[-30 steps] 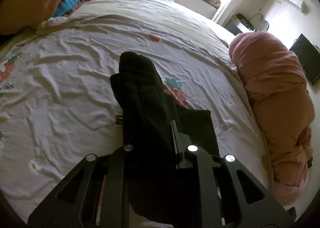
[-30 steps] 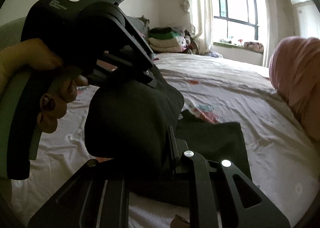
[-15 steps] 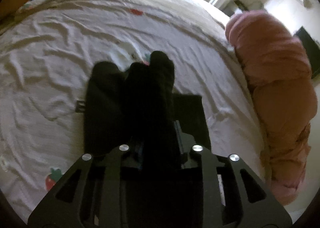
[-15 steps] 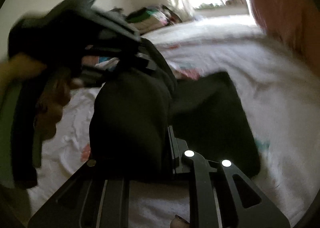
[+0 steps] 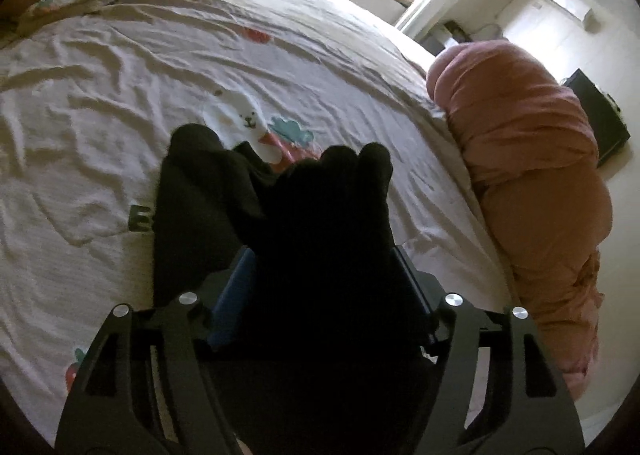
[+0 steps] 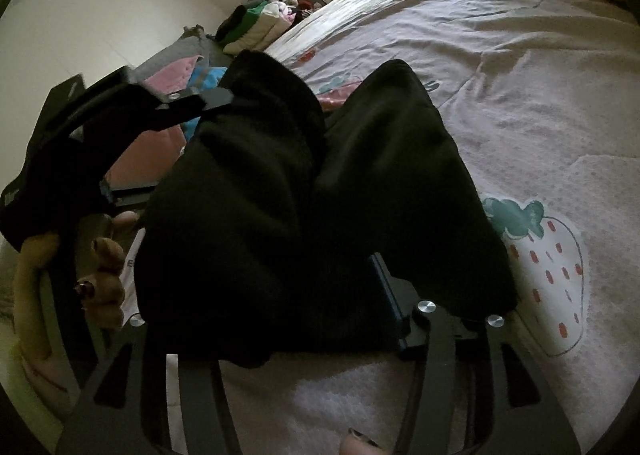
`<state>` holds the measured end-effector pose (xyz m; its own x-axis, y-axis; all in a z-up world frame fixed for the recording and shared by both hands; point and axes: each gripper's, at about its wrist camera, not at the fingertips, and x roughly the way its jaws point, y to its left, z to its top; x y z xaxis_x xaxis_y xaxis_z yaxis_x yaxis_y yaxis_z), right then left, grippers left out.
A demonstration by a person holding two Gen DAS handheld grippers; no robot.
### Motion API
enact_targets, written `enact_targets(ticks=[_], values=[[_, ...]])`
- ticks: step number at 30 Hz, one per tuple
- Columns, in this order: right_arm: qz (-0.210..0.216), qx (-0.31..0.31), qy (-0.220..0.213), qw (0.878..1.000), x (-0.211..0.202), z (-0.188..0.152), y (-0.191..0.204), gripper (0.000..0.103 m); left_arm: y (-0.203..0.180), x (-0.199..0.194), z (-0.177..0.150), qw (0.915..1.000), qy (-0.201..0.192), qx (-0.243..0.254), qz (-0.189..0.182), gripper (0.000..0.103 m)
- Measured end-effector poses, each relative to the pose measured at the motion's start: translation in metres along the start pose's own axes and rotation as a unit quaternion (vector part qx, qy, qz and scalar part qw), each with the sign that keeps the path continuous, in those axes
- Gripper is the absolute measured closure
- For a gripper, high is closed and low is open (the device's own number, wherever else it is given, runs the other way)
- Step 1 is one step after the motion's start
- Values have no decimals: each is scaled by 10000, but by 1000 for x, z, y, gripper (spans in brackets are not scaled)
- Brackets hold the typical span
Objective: Fold small clothes
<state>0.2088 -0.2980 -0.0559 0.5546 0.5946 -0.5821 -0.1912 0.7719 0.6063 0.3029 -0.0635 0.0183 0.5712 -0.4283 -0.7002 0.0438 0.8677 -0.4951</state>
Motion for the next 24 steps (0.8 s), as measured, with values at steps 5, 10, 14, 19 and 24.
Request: enact_targets(ticks=[5,10,14,19,24], values=[[-46,99,49,9999,-9,1,-9,43,3,-19,3,9989,-367,-16,-293,36],[35,218,170,9996,-20,3,-19,38,13,-21,-2,9992,-323,63,215,36],[195,234,258,9992,-24,14,-17,25,23,-14,-16,9977,-123,220,627,36],[320,520,385,9974,-11,42,-25,24,34,-9,-36,9964,46,329,778,36],[372,578,534,9962,6,72,-30,33,33,-7,-49,9944,89,502,922,36]])
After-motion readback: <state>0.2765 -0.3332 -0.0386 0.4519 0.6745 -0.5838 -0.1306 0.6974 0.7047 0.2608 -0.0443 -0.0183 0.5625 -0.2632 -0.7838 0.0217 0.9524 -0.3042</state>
